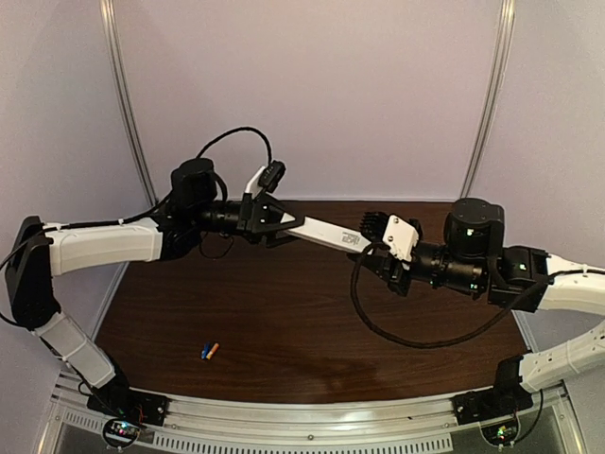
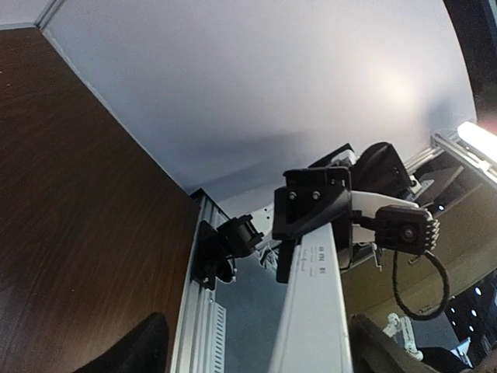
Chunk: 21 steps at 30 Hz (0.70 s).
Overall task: Load the batteries into the remote control
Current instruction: Remove the battery cover from the remote control.
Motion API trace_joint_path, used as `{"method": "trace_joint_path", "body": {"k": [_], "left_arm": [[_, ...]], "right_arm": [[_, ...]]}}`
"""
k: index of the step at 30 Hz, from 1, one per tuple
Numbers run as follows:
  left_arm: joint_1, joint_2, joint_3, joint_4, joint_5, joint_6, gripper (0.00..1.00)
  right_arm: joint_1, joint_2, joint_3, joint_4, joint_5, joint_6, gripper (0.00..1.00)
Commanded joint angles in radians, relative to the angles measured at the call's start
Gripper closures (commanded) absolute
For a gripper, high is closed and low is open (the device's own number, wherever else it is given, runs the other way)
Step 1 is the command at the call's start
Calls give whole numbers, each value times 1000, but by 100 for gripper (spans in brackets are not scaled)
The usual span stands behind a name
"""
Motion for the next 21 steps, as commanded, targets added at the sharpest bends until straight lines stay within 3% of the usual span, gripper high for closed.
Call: {"method": "trace_joint_path", "body": {"k": [1, 3, 8, 18, 21], "left_arm": [[12, -75, 36, -338, -173, 315, 13], [12, -104, 23, -392, -259, 366, 3], [12, -150, 50, -603, -464, 548, 2], [-42, -136, 48, -636, -546, 603, 3], [-42, -100, 56, -639, -497, 595, 16]], "right_arm": [[8, 29, -61, 65, 46, 153, 100], [8, 38, -86, 98, 41, 199, 100], [7, 85, -90, 78, 87, 254, 100], [8, 115, -109, 141, 65, 272, 100], [8, 120, -106, 142, 50, 266, 100]]}}
